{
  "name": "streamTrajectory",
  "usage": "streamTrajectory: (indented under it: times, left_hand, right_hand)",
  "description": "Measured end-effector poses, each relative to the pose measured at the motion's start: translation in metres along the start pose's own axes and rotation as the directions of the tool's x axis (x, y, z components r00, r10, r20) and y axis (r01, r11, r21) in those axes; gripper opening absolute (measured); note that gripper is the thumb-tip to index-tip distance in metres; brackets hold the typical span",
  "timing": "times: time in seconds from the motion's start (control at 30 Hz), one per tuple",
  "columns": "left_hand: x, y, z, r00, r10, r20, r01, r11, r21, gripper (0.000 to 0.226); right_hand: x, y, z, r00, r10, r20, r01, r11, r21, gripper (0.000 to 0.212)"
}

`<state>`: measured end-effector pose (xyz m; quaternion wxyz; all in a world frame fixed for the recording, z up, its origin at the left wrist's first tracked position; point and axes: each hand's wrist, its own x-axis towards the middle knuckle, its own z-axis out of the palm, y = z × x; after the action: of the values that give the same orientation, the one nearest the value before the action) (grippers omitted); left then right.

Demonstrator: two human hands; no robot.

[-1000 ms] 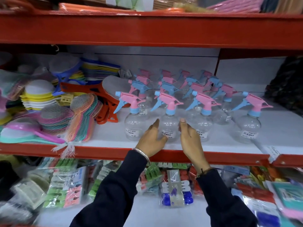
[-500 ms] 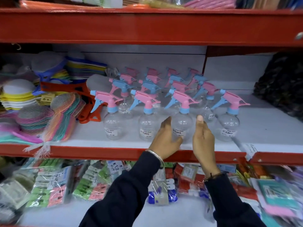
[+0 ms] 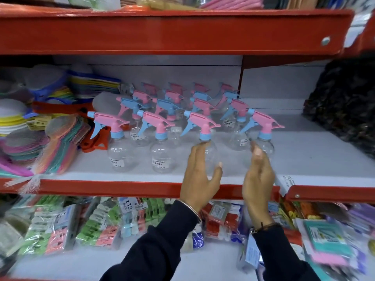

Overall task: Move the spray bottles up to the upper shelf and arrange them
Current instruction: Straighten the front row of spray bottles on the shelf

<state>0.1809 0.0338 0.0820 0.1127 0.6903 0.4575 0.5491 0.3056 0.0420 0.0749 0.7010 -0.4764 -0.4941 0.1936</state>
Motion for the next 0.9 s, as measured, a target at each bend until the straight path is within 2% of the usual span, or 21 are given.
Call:
streamTrajectory:
  times: [0.07, 0.13, 0.23, 0.37, 0.43, 0.53, 0.63, 0.7, 0.9]
  left_hand:
    - [-0.001, 0.007, 0.019, 0.994, 0.023, 0.102, -0.016, 0.998, -0.068, 0.050]
    - [0.006, 0.010, 0.039, 0.965, -0.037, 0.258, 0.063, 0.994, -0.093, 0.056]
    - [0.029, 0.018, 0.063, 0.868, -0.172, 0.465, 0.231, 0.970, -0.072, 0.070]
    - [0.052, 0.023, 0.075, 0.762, -0.252, 0.596, 0.343, 0.939, -0.041, 0.076]
    - [0.050, 0.020, 0.075, 0.730, -0.275, 0.625, 0.392, 0.918, -0.054, 0.079]
    - [0.041, 0.013, 0.067, 0.735, -0.296, 0.610, 0.412, 0.910, -0.055, 0.084]
    - [0.035, 0.008, 0.060, 0.768, -0.307, 0.562, 0.373, 0.928, -0.003, 0.086]
    - [0.034, 0.008, 0.057, 0.765, -0.326, 0.555, 0.373, 0.927, 0.030, 0.086]
    - [0.028, 0.014, 0.051, 0.777, -0.346, 0.526, 0.364, 0.929, 0.074, 0.086]
  right_hand:
    - [0.007, 0.006, -0.018, 0.997, -0.021, -0.081, 0.018, 0.999, -0.028, 0.052]
    - [0.017, 0.009, -0.033, 0.996, 0.018, -0.088, -0.024, 0.998, -0.063, 0.057]
    - [0.034, 0.012, -0.045, 0.993, 0.116, -0.007, -0.116, 0.987, -0.108, 0.069]
    - [0.048, 0.017, -0.052, 0.976, 0.199, 0.086, -0.184, 0.971, -0.152, 0.068]
    - [0.051, 0.020, -0.054, 0.965, 0.231, 0.125, -0.219, 0.970, -0.106, 0.061]
    - [0.055, 0.019, -0.054, 0.949, 0.255, 0.186, -0.249, 0.967, -0.057, 0.049]
    - [0.056, 0.019, -0.052, 0.932, 0.270, 0.243, -0.264, 0.963, -0.056, 0.055]
    - [0.057, 0.019, -0.049, 0.924, 0.282, 0.257, -0.276, 0.959, -0.059, 0.059]
    - [0.050, 0.011, -0.046, 0.942, 0.233, 0.242, -0.218, 0.972, -0.089, 0.048]
